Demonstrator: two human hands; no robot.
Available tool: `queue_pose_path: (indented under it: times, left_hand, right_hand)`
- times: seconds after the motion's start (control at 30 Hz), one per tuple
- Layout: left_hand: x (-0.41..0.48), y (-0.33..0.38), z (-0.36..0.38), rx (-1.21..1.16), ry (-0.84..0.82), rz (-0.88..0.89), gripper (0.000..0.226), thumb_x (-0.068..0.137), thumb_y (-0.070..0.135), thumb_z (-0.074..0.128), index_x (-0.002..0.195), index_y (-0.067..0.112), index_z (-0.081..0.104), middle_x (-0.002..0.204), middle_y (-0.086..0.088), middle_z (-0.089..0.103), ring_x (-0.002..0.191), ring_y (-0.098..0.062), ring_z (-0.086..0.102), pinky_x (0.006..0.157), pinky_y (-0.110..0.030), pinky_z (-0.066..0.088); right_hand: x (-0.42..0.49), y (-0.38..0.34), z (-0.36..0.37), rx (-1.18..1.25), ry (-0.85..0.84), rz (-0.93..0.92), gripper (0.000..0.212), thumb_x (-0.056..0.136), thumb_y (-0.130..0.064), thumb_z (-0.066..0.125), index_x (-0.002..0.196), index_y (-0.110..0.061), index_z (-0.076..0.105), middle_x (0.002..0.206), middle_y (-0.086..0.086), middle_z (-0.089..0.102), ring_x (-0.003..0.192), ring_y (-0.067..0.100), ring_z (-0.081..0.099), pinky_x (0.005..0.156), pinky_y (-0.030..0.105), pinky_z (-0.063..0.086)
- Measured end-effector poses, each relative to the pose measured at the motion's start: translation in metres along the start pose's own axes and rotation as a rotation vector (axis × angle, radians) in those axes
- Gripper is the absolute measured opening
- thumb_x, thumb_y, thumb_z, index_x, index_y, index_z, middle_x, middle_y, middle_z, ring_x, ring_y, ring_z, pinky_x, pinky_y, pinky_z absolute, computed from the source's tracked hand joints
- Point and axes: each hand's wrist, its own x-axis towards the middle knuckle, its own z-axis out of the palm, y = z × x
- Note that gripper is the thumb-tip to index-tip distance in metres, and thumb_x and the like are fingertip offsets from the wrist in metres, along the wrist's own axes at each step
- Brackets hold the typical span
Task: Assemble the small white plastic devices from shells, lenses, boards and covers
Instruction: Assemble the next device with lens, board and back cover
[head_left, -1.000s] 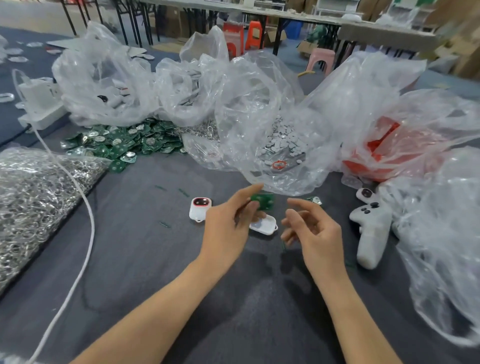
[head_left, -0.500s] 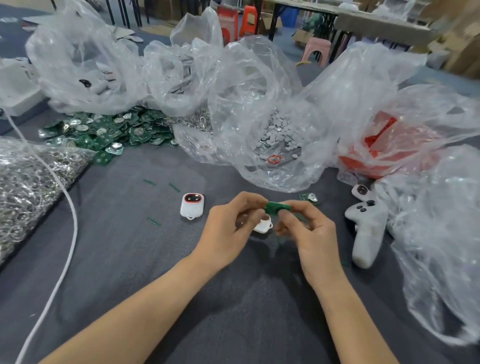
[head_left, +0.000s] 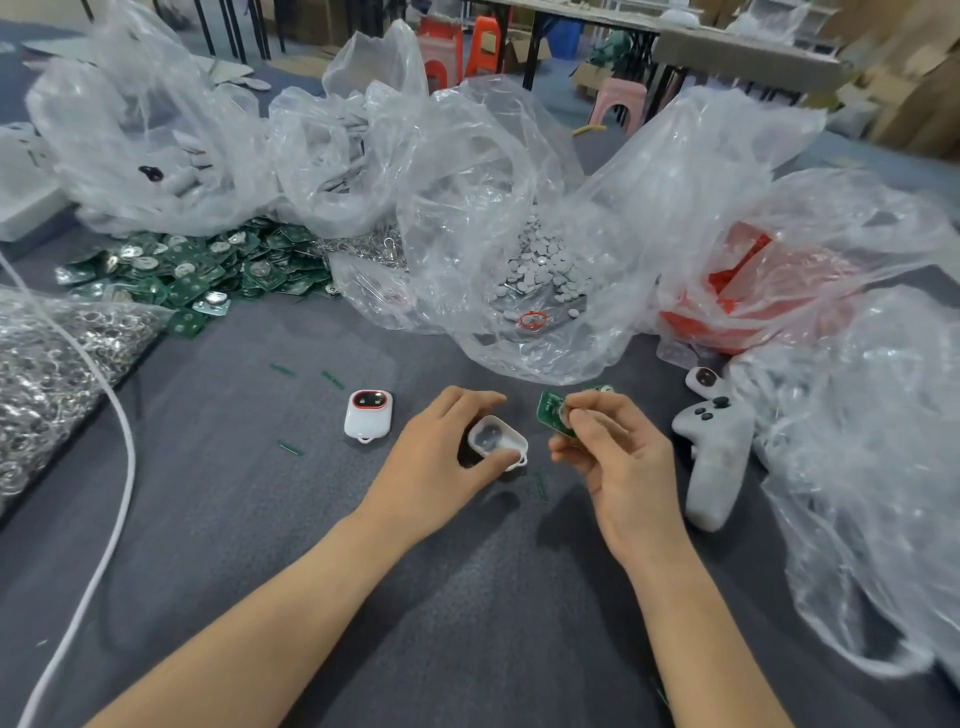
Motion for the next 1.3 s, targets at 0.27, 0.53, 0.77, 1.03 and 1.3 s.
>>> queue_pose_path:
  times: [0.27, 0.53, 0.77, 1.03, 1.3]
  left_hand:
    - [0.0, -0.004, -0.001, -0.014, -0.114, 0.033, 0.071, 0.079, 0.044, 0.07, 0.14, 0.044, 0.033, 0.135, 0.022, 0.047, 0.126, -0.002, 0.042, 0.105, -0.023, 0.032]
    - [0.001, -0.009, 0.006, 0.165, -0.097, -0.007, 0.078, 0.077, 0.044, 0.073, 0.144, 0.03, 0.036, 0.126, 0.008, 0.054, 0.118, -0.016, 0.044, 0.099, -0.027, 0.033]
    - [0.001, -0.007, 0.002, 0.201, -0.217, 0.062, 0.081, 0.082, 0.039, 0.064, 0.15, 0.034, 0.02, 0.136, 0.025, 0.049, 0.131, -0.003, 0.033, 0.104, -0.023, 0.02]
    - [-0.004, 0.0, 0.003, 0.28, -0.196, 0.09, 0.094, 0.073, 0.072, 0.045, 0.152, 0.03, 0.015, 0.14, 0.003, 0.038, 0.136, -0.015, 0.029, 0.111, -0.032, 0.022]
    - [-0.004, 0.0, 0.0, 0.274, -0.14, 0.106, 0.082, 0.076, 0.043, 0.058, 0.149, 0.024, 0.026, 0.11, 0.008, 0.051, 0.115, -0.015, 0.043, 0.103, -0.032, 0.03]
  right_hand:
    - [0.001, -0.002, -0.001, 0.052, 0.039, 0.074, 0.027, 0.083, 0.003, 0.062, 0.082, -0.021, 0.074, 0.076, -0.001, 0.069, 0.065, 0.007, 0.058, 0.058, 0.016, 0.046]
    - [0.001, -0.001, -0.003, 0.14, 0.052, 0.115, 0.03, 0.089, 0.01, 0.052, 0.1, -0.014, 0.066, 0.074, 0.001, 0.068, 0.066, 0.028, 0.071, 0.058, 0.025, 0.056]
    - [0.002, 0.0, -0.006, -0.2, 0.042, 0.019, 0.019, 0.085, -0.001, 0.066, 0.088, -0.02, 0.07, 0.069, 0.003, 0.069, 0.06, 0.012, 0.053, 0.048, 0.018, 0.039]
    - [-0.001, 0.005, -0.002, -0.287, 0.01, 0.065, 0.012, 0.087, 0.005, 0.062, 0.087, -0.007, 0.065, 0.072, 0.008, 0.07, 0.05, 0.018, 0.064, 0.049, 0.024, 0.053]
    - [0.0, 0.011, -0.002, -0.476, 0.03, 0.016, 0.015, 0.084, -0.001, 0.067, 0.08, -0.015, 0.068, 0.063, -0.003, 0.068, 0.046, 0.007, 0.055, 0.044, 0.018, 0.042]
